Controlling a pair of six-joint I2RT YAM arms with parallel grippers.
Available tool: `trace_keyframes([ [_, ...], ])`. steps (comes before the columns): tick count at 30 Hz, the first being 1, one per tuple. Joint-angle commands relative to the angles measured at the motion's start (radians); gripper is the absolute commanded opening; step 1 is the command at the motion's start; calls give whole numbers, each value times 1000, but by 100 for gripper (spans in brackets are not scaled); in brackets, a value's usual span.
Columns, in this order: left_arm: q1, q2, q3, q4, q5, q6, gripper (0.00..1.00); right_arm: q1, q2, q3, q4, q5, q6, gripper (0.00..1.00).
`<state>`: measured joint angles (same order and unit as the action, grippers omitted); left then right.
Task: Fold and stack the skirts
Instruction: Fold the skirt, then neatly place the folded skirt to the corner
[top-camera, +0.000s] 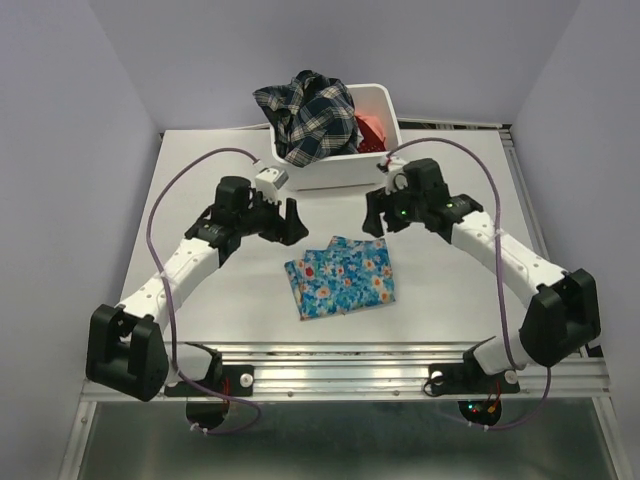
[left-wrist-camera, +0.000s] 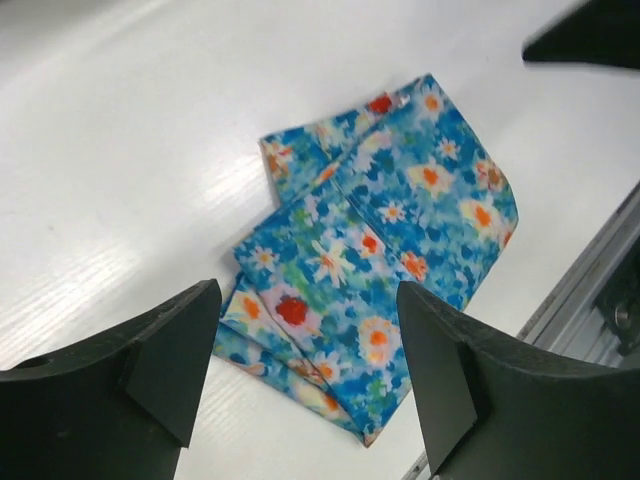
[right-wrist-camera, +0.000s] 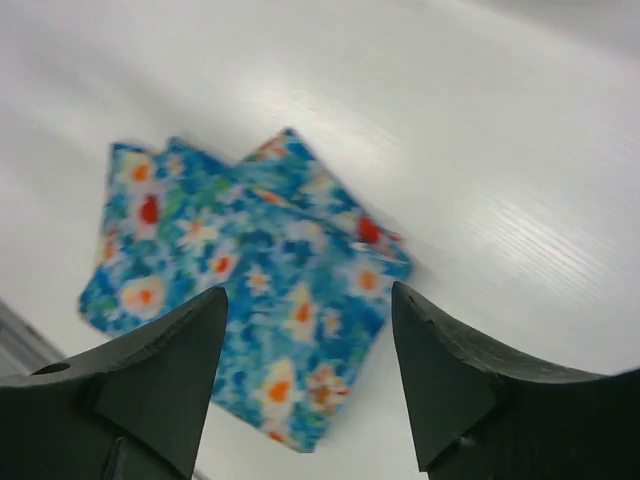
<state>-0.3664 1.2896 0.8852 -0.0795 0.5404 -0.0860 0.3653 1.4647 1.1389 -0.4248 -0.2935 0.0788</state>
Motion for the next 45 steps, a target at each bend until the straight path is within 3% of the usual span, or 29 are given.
trace_keyframes([
  [1,43,-52,58,-45,-102,28,83,234,-1,64,-115,11,-27,73],
  [6,145,-58,55,-106,-105,9,83,386,89,-17,-92,68,-13,78],
  [15,210,-111,-5,-97,-126,3,83,397,387,-22,-92,311,33,83],
  [20,242,-111,14,-108,-125,23,83,227,410,-85,-129,257,-29,84],
  [27,254,-89,29,-82,-94,25,84,-113,356,-71,-192,246,-335,91],
  [31,256,-59,49,-72,-74,29,84,-337,462,46,-200,220,-514,93],
  [35,257,-24,70,-94,-19,64,86,-469,645,226,-206,169,-651,95],
  [39,256,-6,100,-132,12,115,88,-543,842,462,-248,125,-769,97],
  [45,257,14,112,-129,46,138,89,-552,1092,902,-373,47,-757,98],
])
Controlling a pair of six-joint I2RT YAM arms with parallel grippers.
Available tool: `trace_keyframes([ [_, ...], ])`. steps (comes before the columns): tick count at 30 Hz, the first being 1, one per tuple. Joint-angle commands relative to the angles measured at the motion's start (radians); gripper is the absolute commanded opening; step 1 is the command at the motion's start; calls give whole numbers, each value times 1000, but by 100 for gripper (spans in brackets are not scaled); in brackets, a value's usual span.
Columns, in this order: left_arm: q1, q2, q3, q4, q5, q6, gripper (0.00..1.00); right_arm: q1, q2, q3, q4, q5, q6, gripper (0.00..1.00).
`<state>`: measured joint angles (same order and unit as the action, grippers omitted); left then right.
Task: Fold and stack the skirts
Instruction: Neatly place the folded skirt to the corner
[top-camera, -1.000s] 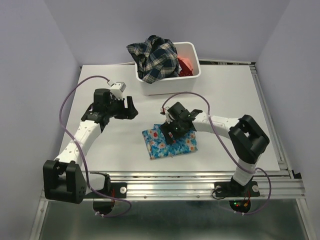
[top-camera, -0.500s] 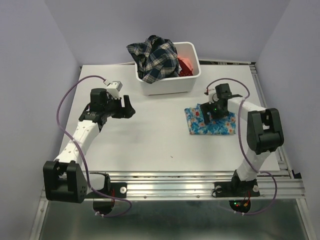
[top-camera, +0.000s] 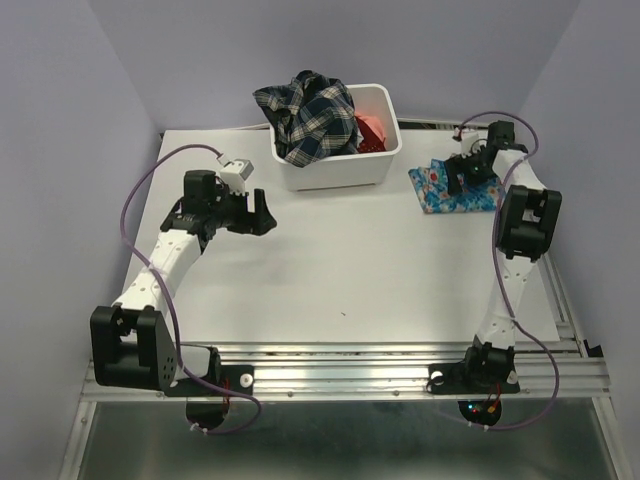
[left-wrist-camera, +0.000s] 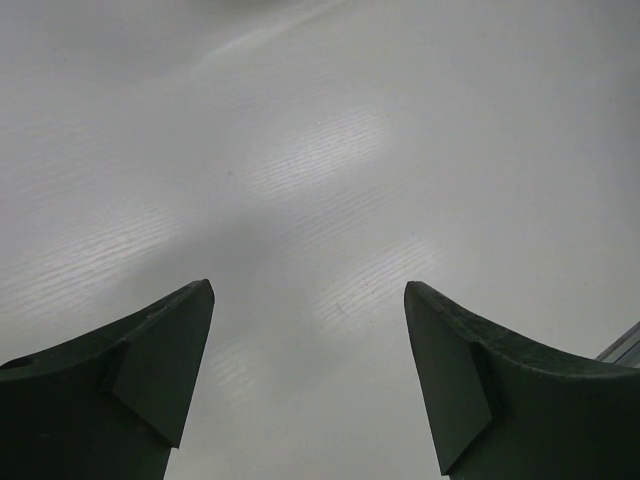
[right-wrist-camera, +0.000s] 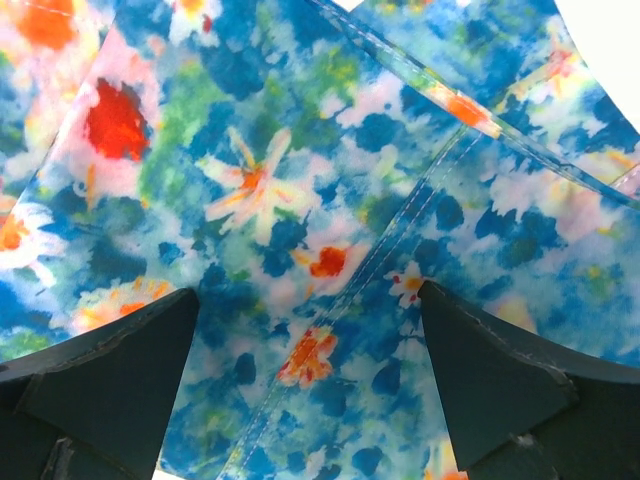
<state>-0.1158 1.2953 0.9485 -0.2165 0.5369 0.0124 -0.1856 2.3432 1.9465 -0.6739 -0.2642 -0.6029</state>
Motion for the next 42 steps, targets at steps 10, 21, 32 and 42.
trace_keyframes([
  [10,8,26,133,20,0,80,98,-2,162,214,-4,31,-11,100],
  [21,13,117,441,-98,-221,83,98,26,-318,261,-44,-165,169,100],
  [32,13,-46,239,-92,-253,210,98,54,-830,-514,-70,-248,262,100],
  [42,5,-279,-14,-84,-299,319,98,63,-1087,-934,-58,-150,255,100],
])
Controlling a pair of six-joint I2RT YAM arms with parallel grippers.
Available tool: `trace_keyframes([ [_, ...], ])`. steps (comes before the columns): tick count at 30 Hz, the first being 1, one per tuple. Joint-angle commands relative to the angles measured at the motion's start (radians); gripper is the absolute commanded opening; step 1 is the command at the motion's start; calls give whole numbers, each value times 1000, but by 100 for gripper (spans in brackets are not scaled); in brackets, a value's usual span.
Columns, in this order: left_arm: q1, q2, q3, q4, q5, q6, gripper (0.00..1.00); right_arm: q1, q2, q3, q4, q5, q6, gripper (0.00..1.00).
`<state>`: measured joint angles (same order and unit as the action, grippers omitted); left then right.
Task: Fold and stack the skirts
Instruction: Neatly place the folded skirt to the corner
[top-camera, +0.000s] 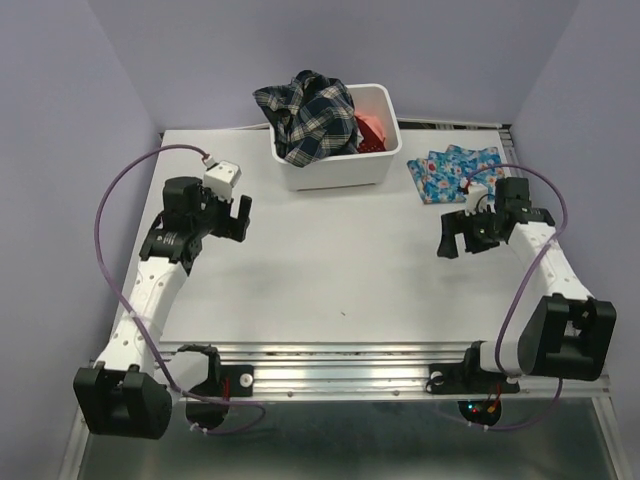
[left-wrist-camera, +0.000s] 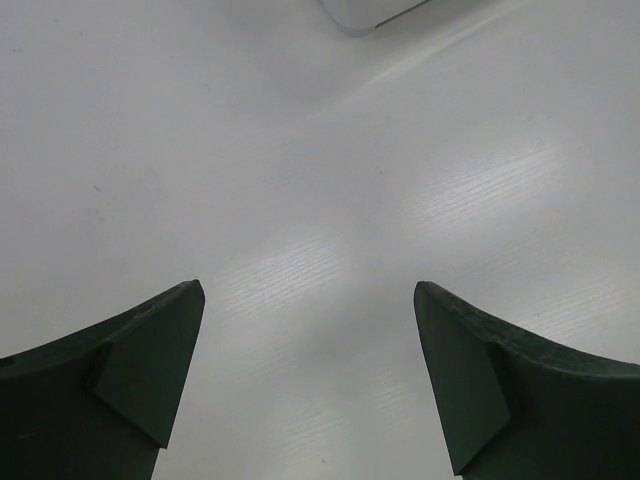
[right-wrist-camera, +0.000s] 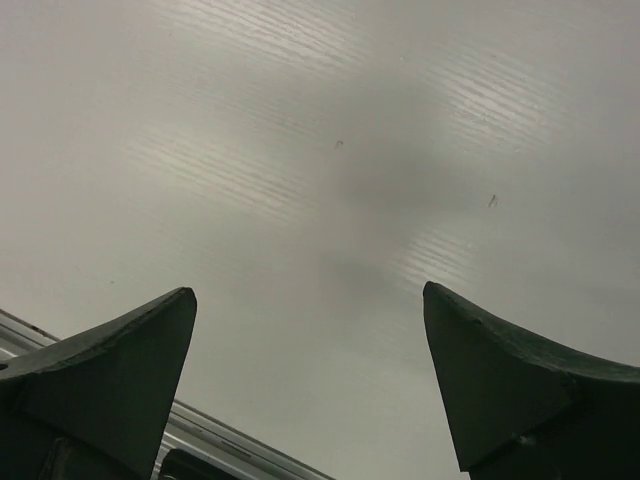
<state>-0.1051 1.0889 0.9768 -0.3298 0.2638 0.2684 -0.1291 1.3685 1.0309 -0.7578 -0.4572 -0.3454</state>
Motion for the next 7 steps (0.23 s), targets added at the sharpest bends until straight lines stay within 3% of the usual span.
trace_keyframes([
  [1,-5,-93,-62,29,-38,66,98,6,-133,-40,22,52,-6,100],
  [7,-7,-141,-108,17,-40,74,98,6,-183,-63,2,48,0,100],
])
